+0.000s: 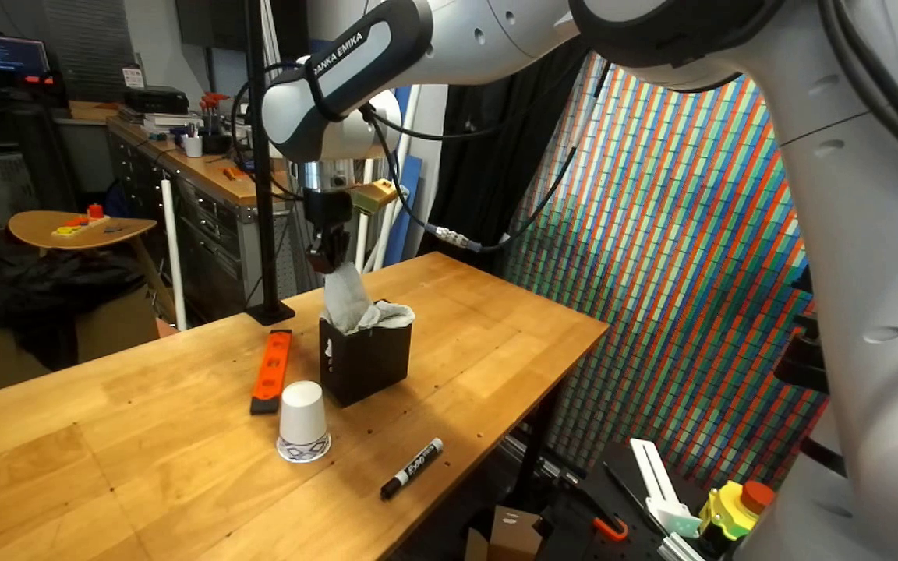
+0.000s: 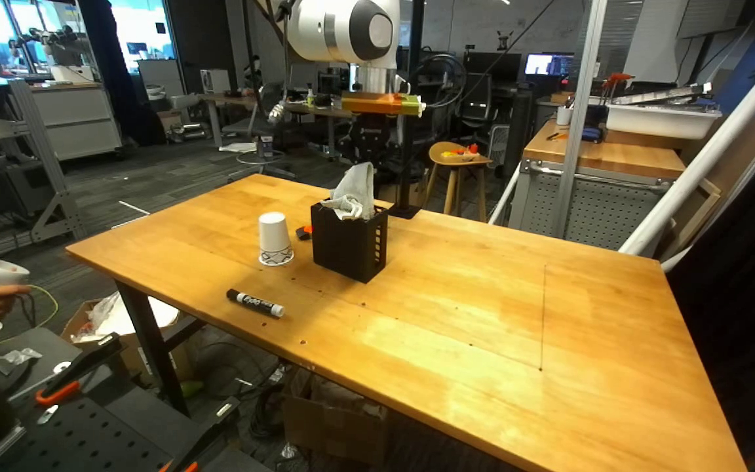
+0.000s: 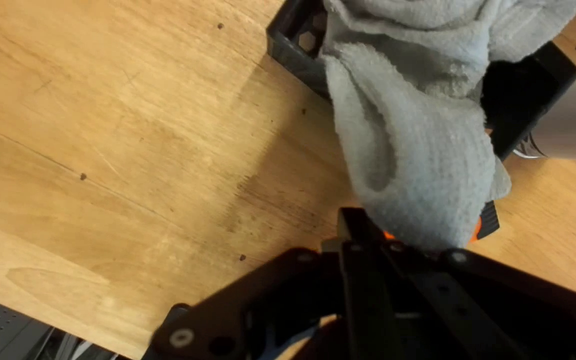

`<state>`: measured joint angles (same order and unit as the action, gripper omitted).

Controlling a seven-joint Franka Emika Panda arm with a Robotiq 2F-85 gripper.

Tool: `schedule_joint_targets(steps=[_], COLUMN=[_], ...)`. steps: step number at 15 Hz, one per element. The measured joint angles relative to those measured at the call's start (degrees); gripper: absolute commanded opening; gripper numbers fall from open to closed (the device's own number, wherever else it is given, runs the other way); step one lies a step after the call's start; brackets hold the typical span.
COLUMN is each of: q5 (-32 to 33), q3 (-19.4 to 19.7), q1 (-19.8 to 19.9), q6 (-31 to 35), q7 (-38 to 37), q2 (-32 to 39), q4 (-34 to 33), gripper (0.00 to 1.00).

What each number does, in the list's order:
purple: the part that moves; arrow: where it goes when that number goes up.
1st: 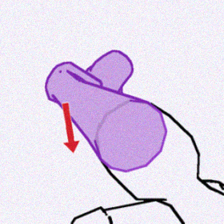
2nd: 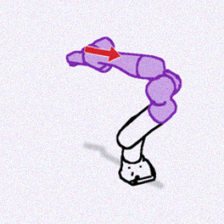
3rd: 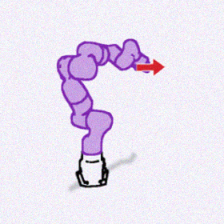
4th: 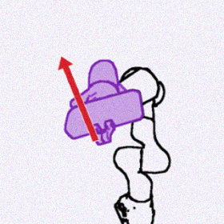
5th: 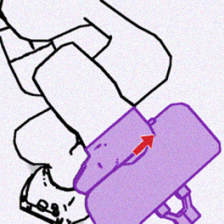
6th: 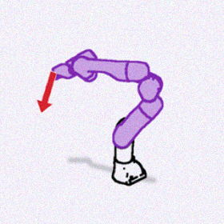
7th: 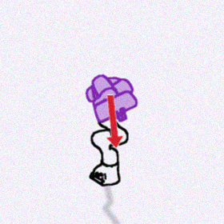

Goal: Pick up the cloth and put it in the box

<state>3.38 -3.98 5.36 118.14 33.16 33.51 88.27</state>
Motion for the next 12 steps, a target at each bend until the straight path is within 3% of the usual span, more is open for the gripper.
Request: schedule_joint_targets(steps=[4,12], q5=[0.0,-0.26], q3=[0.3,0.09], q1=[1.35,0.74], q6=[-0.01,-0.18], q7=[0.01,-0.06], q2=[-3.3,-18.69], q4=[4.45,22.47], gripper=[0.0,0.0])
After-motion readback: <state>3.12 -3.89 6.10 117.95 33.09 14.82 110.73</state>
